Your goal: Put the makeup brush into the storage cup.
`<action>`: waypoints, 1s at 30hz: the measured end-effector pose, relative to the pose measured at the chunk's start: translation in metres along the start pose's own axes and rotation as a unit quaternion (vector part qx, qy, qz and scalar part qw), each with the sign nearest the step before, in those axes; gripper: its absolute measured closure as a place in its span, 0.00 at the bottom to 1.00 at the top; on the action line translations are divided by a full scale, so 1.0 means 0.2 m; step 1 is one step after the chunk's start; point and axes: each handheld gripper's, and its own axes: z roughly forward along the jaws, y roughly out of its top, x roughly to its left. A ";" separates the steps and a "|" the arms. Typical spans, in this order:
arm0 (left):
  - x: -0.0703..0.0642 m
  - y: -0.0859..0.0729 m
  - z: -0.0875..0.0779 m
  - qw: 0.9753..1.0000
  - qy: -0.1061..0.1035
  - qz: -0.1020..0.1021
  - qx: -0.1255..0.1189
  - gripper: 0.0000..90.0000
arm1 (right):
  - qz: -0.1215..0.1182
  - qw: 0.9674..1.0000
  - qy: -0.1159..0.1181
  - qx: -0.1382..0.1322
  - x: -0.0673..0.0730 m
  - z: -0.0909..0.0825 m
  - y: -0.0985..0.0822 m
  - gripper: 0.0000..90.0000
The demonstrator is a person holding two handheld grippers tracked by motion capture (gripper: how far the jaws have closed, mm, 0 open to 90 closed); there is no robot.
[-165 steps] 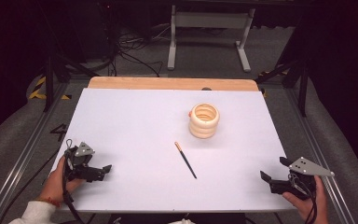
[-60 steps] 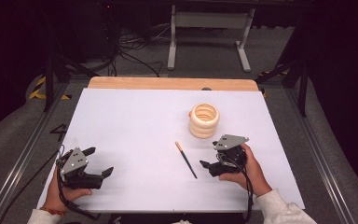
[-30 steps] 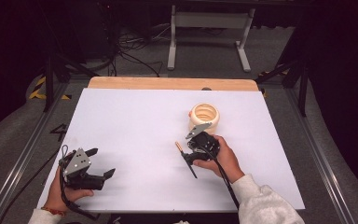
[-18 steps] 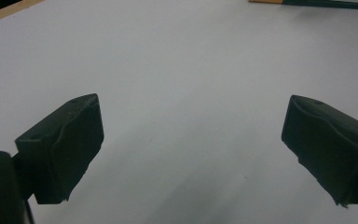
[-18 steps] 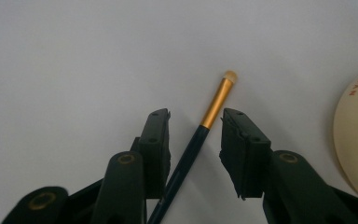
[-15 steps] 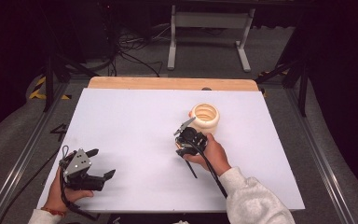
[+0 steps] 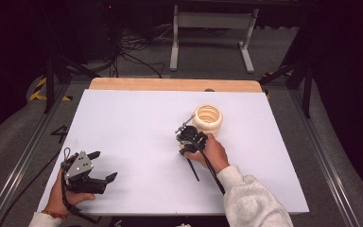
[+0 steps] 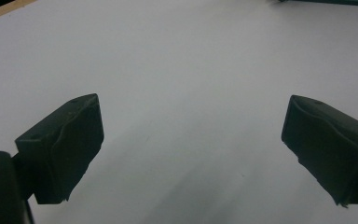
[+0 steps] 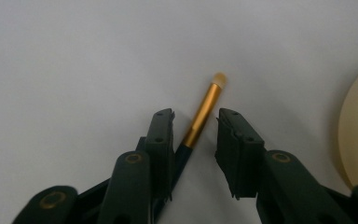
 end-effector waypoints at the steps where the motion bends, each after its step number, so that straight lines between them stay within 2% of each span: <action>1: 0.00 0.00 0.00 1.000 -0.001 0.001 0.000 0.07 | -0.001 1.000 -0.001 0.001 0.00 0.00 0.00 0.76; 5: 0.00 0.00 0.01 1.000 -0.001 0.005 0.004 0.07 | 0.003 1.000 -0.003 0.011 0.00 0.00 0.02 0.80; 13: -0.01 0.00 0.01 1.000 -0.003 0.004 0.005 0.07 | 0.002 1.000 0.004 0.030 0.00 0.01 0.05 0.93; 17: 0.00 0.01 0.01 1.000 -0.003 0.006 0.006 0.07 | -0.005 0.999 0.004 0.031 0.00 0.01 0.05 0.94; 24: -0.01 0.01 0.02 1.000 -0.006 0.007 0.006 0.07 | -0.007 1.000 0.010 0.024 0.00 0.00 0.04 0.94; 27: -0.01 0.02 0.02 1.000 -0.001 0.006 0.010 0.07 | -0.007 1.000 0.013 0.008 -0.02 -0.03 0.03 0.94; 30: -0.01 0.02 0.03 1.000 -0.004 0.006 0.011 0.07 | -0.006 1.000 0.013 0.002 -0.02 -0.05 0.03 0.94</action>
